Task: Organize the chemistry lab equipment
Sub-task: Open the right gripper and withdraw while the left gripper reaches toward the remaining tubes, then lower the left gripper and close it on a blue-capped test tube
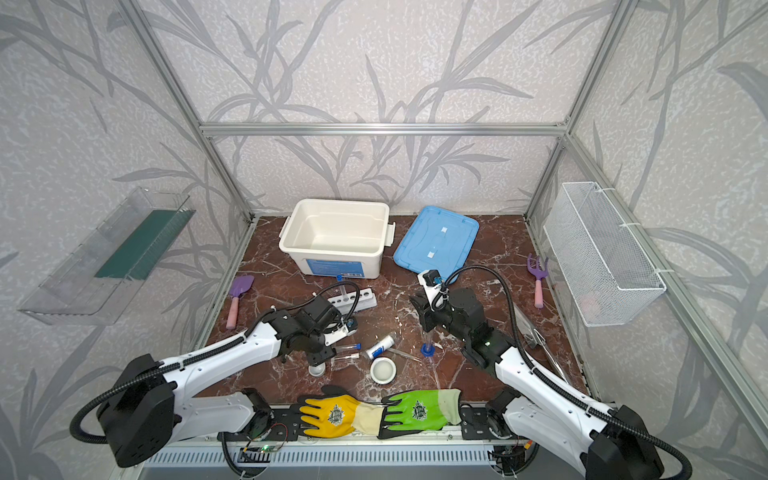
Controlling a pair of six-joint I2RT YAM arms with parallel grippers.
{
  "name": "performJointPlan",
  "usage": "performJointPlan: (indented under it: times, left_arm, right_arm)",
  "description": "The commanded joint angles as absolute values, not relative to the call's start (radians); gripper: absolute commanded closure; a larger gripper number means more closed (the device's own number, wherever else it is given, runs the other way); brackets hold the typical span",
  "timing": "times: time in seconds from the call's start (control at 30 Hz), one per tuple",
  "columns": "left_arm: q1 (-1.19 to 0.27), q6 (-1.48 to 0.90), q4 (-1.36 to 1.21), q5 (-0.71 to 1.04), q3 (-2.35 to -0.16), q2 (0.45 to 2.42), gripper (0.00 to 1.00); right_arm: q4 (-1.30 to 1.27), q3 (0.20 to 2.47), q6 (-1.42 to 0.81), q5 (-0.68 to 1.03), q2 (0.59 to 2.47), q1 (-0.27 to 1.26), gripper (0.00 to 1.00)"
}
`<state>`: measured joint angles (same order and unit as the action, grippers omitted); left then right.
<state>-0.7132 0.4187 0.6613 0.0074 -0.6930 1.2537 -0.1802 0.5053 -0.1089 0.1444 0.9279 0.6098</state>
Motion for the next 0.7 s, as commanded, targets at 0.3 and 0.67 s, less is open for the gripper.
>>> performJointPlan:
  times: [0.3, 0.67]
  left_arm:
    - [-0.719, 0.474, 0.678, 0.019, -0.771, 1.351, 0.47]
    - [-0.721, 0.499, 0.68, 0.028, -0.769, 1.384, 0.5]
  right_arm:
    - [-0.251, 0.484, -0.129, 0.184, 0.937, 0.575, 0.75]
    - [-0.29, 0.479, -0.151, 0.218, 0.971, 0.551, 0.76]
